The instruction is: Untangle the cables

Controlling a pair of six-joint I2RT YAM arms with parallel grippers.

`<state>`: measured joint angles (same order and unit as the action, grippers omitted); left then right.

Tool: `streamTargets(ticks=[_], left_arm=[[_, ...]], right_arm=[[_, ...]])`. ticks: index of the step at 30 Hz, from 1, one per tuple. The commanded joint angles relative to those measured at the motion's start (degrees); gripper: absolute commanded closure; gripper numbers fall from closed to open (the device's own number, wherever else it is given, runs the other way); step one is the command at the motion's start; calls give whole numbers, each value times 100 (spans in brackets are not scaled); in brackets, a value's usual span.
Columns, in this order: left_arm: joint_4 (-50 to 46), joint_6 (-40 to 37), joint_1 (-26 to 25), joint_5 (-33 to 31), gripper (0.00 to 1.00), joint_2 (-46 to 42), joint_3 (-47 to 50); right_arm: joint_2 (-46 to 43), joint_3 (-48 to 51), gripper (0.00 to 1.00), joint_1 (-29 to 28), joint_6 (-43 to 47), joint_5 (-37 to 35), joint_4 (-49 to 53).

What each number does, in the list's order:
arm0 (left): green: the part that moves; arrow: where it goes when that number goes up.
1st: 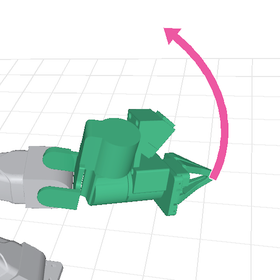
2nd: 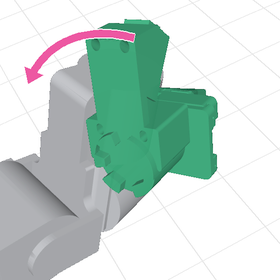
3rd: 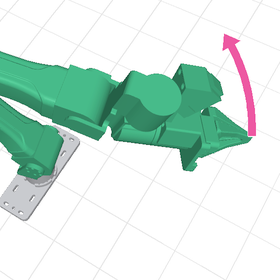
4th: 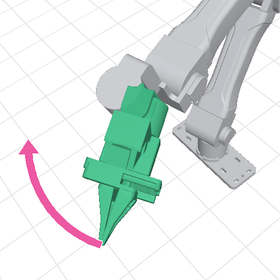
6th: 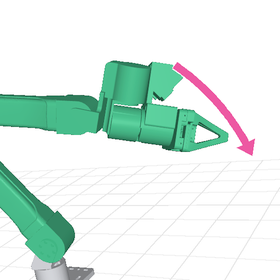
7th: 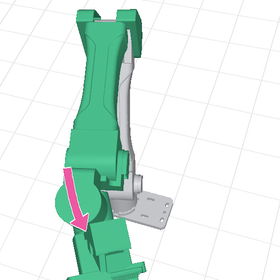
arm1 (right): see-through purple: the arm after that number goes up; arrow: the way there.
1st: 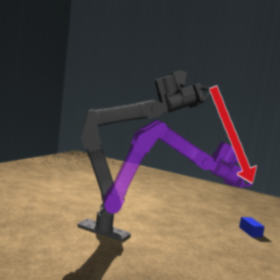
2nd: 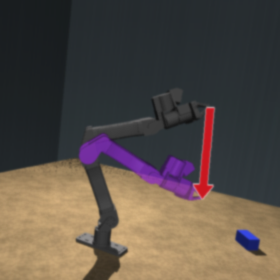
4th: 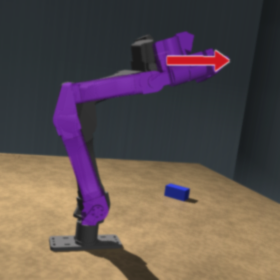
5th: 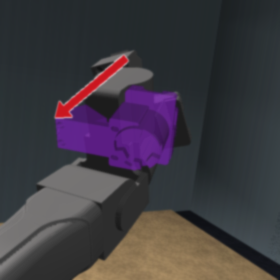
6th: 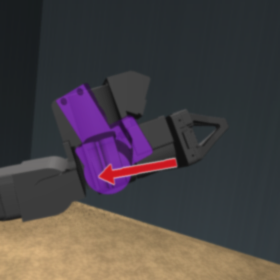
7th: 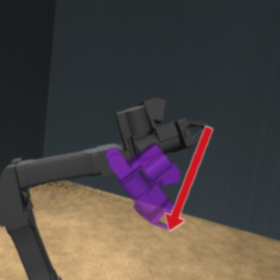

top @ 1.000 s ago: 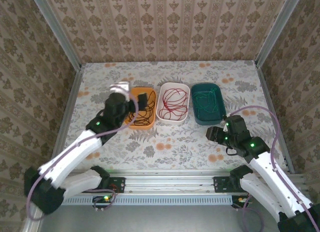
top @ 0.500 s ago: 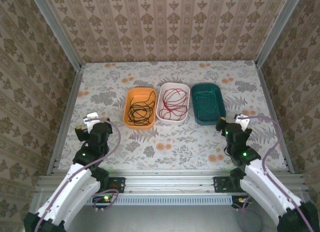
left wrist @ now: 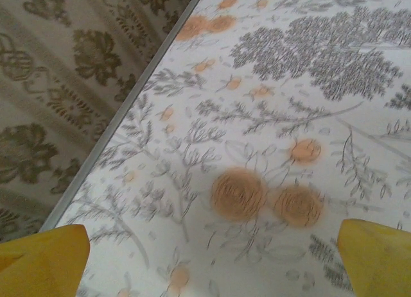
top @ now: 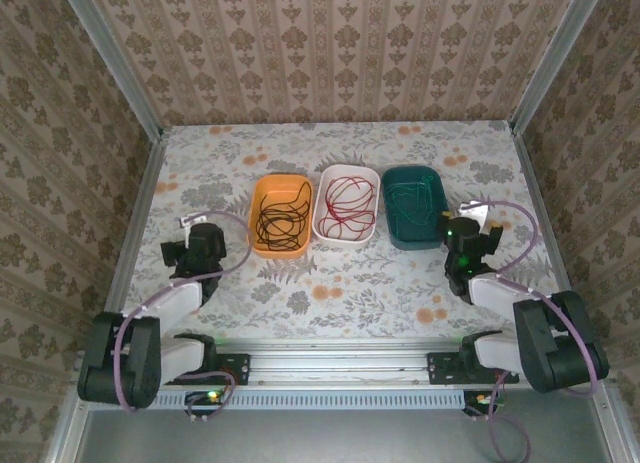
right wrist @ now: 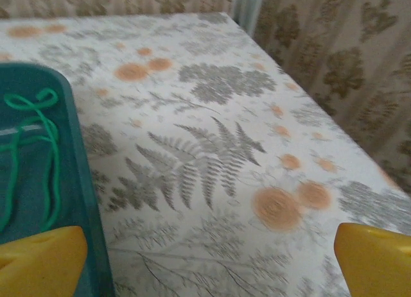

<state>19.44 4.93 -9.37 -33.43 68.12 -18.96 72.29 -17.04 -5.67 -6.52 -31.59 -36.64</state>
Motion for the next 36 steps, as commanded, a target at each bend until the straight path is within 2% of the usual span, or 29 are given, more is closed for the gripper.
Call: streamTargets(ticks=[1, 2, 3, 5, 7, 8, 11, 14, 15, 16, 17, 19, 36], left_arm=[[1275, -403, 286, 977, 0, 355, -199], [1409, -462, 332, 1129, 0, 475, -234], [1480, -497, 387, 1298, 0, 603, -301], [1510, -586, 457, 1680, 0, 822, -455], [1501, -673, 484, 1919, 0, 1013, -611], [1508, -699, 498, 2001, 0, 1087, -671], [1592, -801, 531, 2226, 0, 1302, -812], [1900, -870, 545, 2393, 0, 1595, -857], [2859, -970, 548, 2492, 0, 1884, -592], [3298, -813, 644, 2545, 0, 2025, -323], [3871, -749, 696, 2285, 0, 2157, -139], [3574, -551, 769, 2319, 0, 2058, -151], [3668, -642, 770, 2332, 0, 2130, -187]], right_arm=[[560, 262, 0, 528, -43, 1684, -1990], [1007, 341, 0, 653, -132, 1848, -2549], [1272, 382, 0, 795, -131, 2319, -2851], [1636, 196, 0, 830, 131, 3122, -2988], [1434, -315, 0, 818, 410, 3710, -1657], [1523, -553, 0, 825, 399, 3770, -1411], [1541, -553, 0, 692, 357, 3203, -1409], [1532, -580, 0, 667, 332, 3088, -1353], [1505, -588, 0, 649, 336, 3054, -1265], [1518, -600, 0, 639, 345, 3041, -1273], [1520, -599, 0, 622, 366, 3013, -1281], [1524, -621, 0, 596, 380, 2986, -1246], [1521, -644, 0, 558, 416, 2905, -1183]])
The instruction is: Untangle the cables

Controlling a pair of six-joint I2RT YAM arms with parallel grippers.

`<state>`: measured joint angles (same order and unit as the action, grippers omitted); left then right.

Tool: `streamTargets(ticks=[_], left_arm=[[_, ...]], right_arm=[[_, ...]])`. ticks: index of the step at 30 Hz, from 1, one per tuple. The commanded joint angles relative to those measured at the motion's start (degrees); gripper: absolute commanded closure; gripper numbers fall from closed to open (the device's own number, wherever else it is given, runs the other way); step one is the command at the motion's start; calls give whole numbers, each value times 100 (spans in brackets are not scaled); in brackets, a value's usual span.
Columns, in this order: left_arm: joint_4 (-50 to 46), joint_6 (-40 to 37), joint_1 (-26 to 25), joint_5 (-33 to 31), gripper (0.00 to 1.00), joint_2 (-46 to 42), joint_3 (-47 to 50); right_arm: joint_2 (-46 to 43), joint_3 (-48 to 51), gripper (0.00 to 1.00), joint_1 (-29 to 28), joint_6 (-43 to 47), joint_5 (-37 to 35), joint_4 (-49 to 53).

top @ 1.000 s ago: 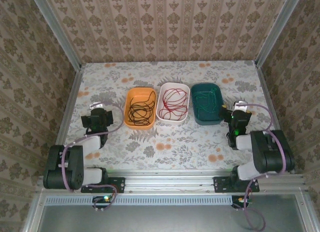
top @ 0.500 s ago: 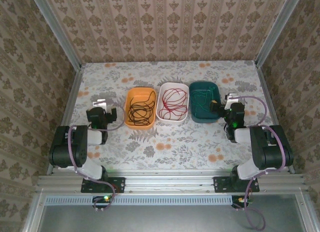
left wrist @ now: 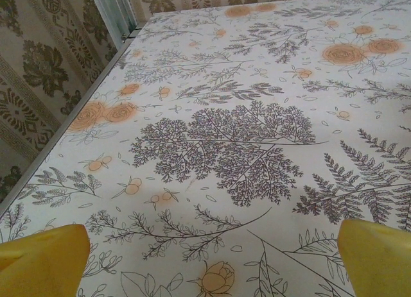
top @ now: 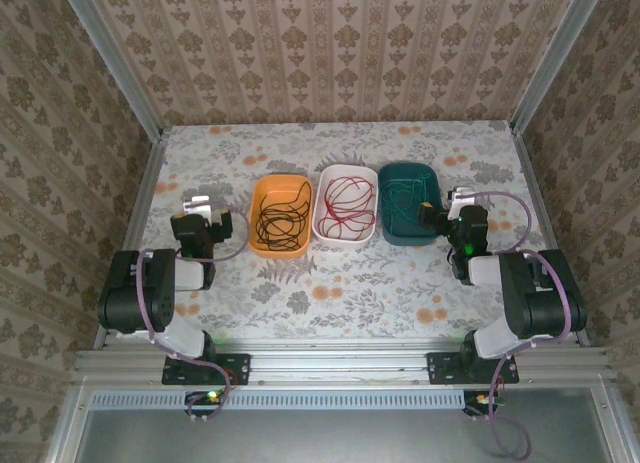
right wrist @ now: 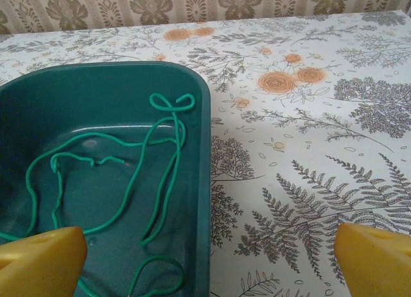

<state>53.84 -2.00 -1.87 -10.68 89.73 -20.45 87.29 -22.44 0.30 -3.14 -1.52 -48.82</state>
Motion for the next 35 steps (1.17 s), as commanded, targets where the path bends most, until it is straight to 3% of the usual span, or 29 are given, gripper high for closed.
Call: streamTargets(ticks=[1, 35], left_arm=[[223, 51, 21, 57, 0, -35, -38], [216, 77, 46, 92, 0, -35, -40]], right_arm=[[25, -111, 0, -38, 76, -103, 39], [17, -121, 0, 14, 86, 134, 59]])
